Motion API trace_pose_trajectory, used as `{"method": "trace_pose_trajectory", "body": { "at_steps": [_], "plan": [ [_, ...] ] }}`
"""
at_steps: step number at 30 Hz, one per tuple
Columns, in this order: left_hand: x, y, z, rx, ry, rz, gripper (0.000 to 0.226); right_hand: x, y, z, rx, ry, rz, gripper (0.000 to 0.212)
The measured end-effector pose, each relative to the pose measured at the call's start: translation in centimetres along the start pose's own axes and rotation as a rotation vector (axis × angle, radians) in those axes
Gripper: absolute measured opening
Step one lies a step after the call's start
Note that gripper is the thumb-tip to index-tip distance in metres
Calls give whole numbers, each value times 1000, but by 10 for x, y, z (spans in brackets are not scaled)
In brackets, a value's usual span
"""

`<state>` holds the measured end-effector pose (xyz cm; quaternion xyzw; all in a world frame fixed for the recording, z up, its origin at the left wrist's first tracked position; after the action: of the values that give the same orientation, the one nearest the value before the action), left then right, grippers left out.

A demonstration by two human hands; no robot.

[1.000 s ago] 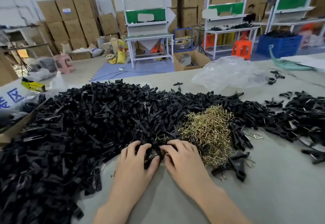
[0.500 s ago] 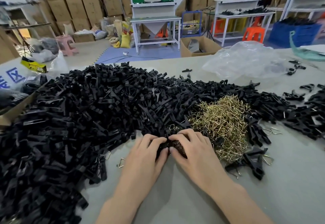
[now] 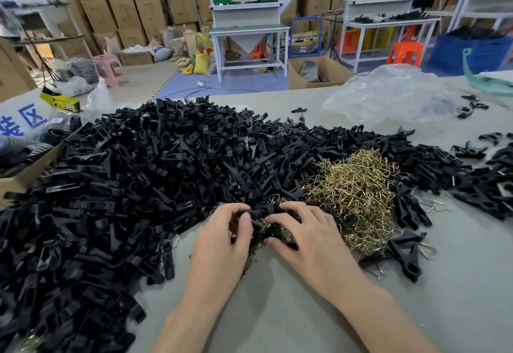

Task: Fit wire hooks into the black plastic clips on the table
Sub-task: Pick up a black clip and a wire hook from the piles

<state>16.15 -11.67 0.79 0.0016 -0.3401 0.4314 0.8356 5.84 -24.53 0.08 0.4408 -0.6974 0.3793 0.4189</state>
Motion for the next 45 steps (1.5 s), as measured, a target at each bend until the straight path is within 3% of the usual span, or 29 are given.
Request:
{"method": "trace_pose_trajectory", "body": {
  "at_steps": [6,13,18,22,28,45],
  "plan": [
    [12,3,0,23,104,91,15,1,1,-7,28,-1,5,26],
    [17,6,2,51,316,150,7,22,4,-6,53,-154,129,18],
    [7,8,13,41,423,89,18,27,5,-2,73,-528,128,15],
    [-9,10,26,-3,436,-26,27,26,4,7,25,-916,112,30],
    [-20,12,34,-38,416,-105,24,27,4,17,-18,-1184,116,37],
    [-18,15,35,-38,373,-103,24,20,2,9,-30,-1328,26,30]
  ]
}}
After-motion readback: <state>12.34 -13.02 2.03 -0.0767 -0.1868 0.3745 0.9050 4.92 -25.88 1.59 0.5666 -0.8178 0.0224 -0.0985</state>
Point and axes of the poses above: each hand's wrist, its own y-axis away from the middle knuckle, its own x-axis out of the back of the hand, z = x × y, the point moved 10 cm from there along -y, towards the middle knuckle, and after that the axes turned 10 degrees about -z, right-handed, at the moved point
